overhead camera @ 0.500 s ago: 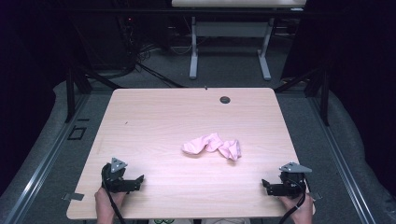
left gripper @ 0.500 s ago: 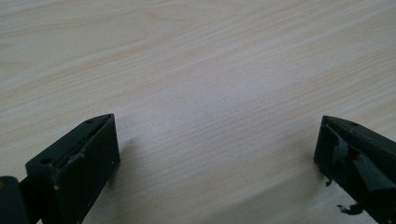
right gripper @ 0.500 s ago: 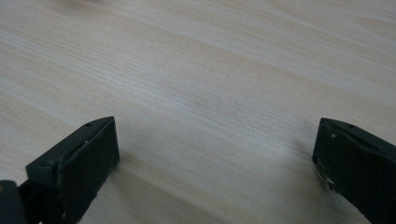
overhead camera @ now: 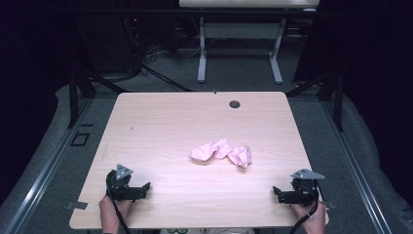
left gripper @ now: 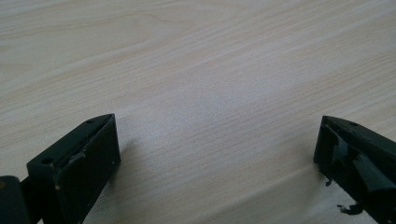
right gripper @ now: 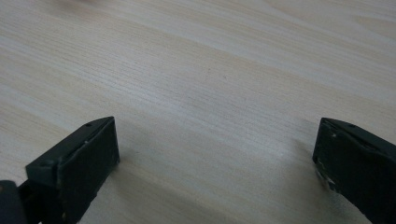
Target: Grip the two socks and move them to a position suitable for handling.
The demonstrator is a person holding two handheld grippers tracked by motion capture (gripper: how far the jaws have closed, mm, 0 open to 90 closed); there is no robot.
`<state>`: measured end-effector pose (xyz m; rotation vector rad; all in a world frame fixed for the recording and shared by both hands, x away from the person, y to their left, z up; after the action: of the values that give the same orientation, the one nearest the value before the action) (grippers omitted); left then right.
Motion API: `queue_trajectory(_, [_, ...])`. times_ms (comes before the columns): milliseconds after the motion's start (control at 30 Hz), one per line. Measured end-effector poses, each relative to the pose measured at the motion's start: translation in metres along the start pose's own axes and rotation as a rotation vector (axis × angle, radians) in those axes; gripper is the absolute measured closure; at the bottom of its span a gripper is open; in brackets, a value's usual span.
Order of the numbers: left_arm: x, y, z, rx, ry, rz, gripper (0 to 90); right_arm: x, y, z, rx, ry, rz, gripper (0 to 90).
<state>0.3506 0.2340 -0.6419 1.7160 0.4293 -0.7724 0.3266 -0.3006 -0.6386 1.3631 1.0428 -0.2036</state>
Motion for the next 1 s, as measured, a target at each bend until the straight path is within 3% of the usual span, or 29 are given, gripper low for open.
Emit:
queue_trajectory(333, [0.0, 0.0, 0.0, -0.001, 0.001, 0.0, 0.2, 0.001, 0.004, 0.003, 0.022, 0.006, -0.031, 0.0])
queue_trajectory(500, [0.0, 0.0, 0.0, -0.002, 0.0, 0.0, 0.2, -0.004, 0.01, 0.004, 0.056, 0.031, -0.04, 0.0])
queue_trajectory(1000, [0.0, 0.0, -0.001, -0.003, 0.005, -0.001, 0.6, -0.008, 0.051, -0.011, -0.002, 0.074, -0.088, 0.0])
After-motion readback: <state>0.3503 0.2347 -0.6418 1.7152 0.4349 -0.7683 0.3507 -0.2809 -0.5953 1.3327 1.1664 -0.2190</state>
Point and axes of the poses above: each handheld gripper's, and its own axes: x roughly forward along the jaws, y roughly out of its top, z roughly to its right, the point moved 7 cm from there along x, roughly forward along the jaws, and after that the axes turned 11 degrees about y, right-handed, at the moved point
